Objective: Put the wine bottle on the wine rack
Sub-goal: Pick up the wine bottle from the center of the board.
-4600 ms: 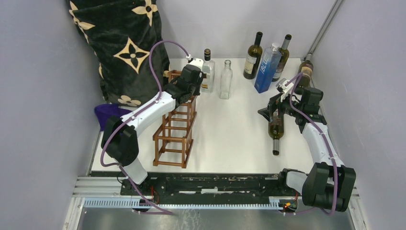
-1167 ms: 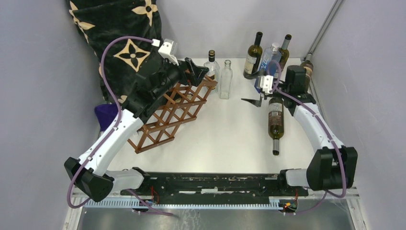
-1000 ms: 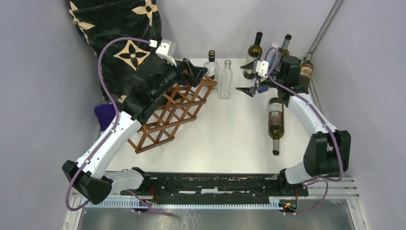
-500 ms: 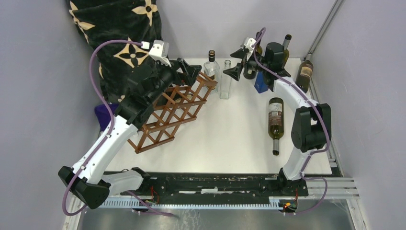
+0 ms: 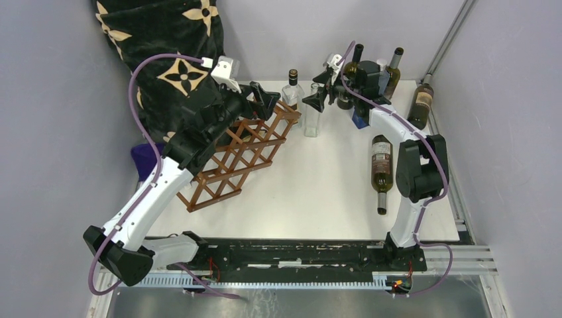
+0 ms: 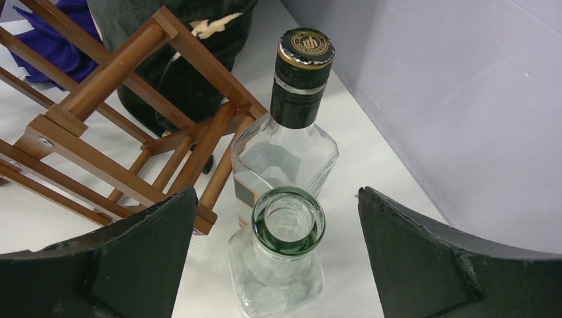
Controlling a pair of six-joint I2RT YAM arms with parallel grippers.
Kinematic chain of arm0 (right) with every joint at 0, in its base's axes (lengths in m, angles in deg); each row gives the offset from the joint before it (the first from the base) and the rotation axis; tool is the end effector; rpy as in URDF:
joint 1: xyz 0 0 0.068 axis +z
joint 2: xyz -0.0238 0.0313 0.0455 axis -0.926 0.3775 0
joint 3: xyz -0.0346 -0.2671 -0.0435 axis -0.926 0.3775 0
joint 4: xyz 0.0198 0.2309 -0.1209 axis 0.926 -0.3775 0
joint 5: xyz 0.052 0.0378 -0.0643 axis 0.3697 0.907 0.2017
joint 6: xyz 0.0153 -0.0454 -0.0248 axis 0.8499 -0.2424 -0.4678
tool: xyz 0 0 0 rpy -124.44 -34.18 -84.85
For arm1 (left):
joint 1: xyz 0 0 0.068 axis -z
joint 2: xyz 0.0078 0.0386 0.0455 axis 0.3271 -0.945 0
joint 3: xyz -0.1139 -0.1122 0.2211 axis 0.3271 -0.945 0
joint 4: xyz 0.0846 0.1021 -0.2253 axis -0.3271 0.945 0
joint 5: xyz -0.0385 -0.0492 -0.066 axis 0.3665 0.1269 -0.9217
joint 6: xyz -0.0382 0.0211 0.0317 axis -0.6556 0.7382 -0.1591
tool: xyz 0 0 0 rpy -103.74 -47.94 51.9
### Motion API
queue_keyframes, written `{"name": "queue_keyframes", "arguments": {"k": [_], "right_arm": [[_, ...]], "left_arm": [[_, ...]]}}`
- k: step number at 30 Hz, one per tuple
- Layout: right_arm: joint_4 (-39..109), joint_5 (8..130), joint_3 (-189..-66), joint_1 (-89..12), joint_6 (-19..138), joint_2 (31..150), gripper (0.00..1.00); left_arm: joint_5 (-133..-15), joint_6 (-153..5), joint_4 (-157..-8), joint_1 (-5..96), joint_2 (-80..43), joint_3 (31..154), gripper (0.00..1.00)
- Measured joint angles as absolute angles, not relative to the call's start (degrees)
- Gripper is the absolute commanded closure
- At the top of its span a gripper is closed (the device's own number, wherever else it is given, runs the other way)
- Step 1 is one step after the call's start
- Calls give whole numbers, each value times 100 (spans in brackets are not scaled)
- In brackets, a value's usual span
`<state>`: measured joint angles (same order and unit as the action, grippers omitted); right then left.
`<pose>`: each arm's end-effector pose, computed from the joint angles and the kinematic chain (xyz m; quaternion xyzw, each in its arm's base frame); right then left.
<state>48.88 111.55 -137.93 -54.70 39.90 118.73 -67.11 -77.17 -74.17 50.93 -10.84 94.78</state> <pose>0.4331 0.1290 0.3041 -0.4201 0.6171 0.3267 0.5796 0.2250 -0.1406 0.4484 0.1112 0.6924 -0.2904 0.6510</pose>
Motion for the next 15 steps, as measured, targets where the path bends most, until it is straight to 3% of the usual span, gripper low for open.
{"name": "queue_keyframes", "arguments": {"k": [10, 15], "right_arm": [[5008, 11133, -13793, -5470, 4045, 11934, 26], [5006, 11153, -13793, -5468, 3947, 11934, 44]], "left_arm": [[-6711, -7712, -7375, 5093, -1110, 9478, 0], [-6711, -7712, -7371, 5093, -1148, 9478, 0]]}}
